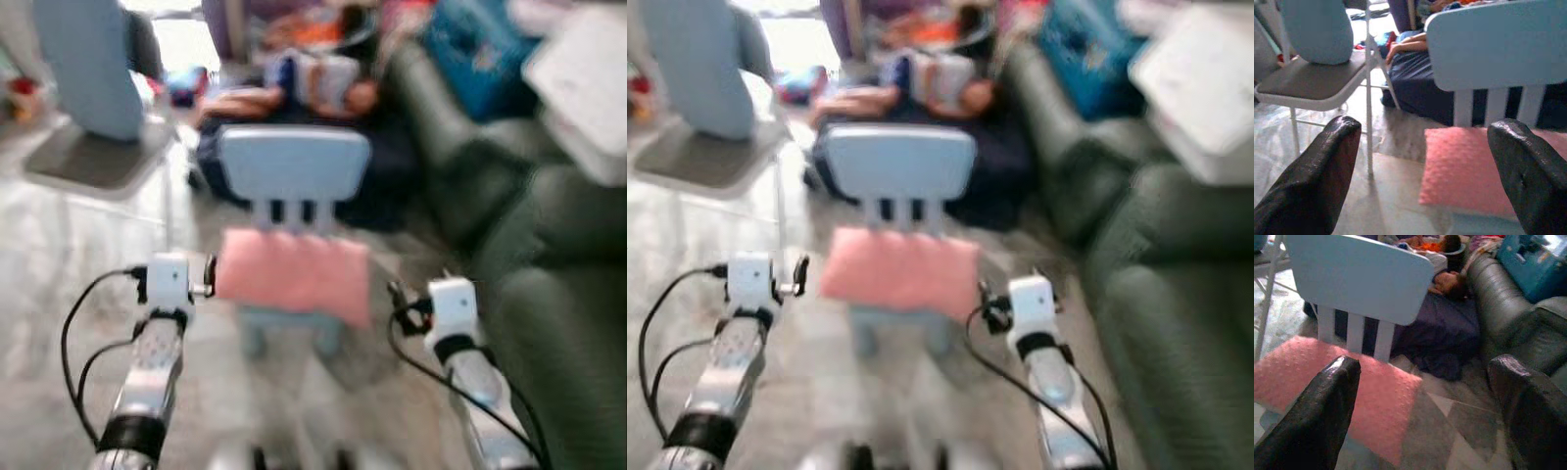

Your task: Move the pillow to the sofa

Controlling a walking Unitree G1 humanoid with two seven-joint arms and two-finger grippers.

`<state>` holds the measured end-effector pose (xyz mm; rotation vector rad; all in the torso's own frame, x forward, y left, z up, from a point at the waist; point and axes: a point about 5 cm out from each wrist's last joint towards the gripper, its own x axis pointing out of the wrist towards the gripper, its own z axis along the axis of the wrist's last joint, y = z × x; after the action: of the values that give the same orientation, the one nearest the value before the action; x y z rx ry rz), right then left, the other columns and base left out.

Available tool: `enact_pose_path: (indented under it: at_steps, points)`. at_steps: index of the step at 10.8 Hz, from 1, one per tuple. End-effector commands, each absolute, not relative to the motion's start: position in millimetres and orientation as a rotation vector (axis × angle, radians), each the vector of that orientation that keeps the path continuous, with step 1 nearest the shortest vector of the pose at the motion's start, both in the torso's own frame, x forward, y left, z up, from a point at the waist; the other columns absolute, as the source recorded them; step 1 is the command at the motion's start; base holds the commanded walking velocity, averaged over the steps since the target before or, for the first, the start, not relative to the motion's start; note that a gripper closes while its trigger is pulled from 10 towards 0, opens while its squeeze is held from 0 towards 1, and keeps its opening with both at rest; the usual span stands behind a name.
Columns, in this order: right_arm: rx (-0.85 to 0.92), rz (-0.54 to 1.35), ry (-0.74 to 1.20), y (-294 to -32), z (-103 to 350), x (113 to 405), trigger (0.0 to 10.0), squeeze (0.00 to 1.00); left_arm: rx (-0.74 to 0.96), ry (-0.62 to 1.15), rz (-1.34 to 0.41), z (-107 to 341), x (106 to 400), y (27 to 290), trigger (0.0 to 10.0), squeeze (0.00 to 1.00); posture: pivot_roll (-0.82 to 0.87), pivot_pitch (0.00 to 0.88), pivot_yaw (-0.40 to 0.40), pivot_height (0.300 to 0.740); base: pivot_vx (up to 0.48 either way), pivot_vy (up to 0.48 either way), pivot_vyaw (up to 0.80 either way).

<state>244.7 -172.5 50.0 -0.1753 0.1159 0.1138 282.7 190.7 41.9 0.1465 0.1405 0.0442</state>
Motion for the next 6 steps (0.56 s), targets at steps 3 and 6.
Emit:
enact_pose_path:
  at_steps: [3, 6]
  points:
    - [-0.169, 0.083, 0.101, -172.3, 52.9, 250.2, 10.0, 0.0, 0.176, 0.141, 0.029, 41.2, 283.0, 184.7, 10.0, 0.0, -0.09, 0.102, -0.034, 0.74, 0.35, 0.102, 0.0]
    - [-0.155, 0.076, 0.102, -173.9, 55.7, 258.6, 10.0, 0.0, 0.176, 0.137, 0.017, 42.3, 284.7, 179.1, 10.0, 0.0, -0.08, 0.106, -0.04, 0.74, 0.308, -0.219, 0.0]
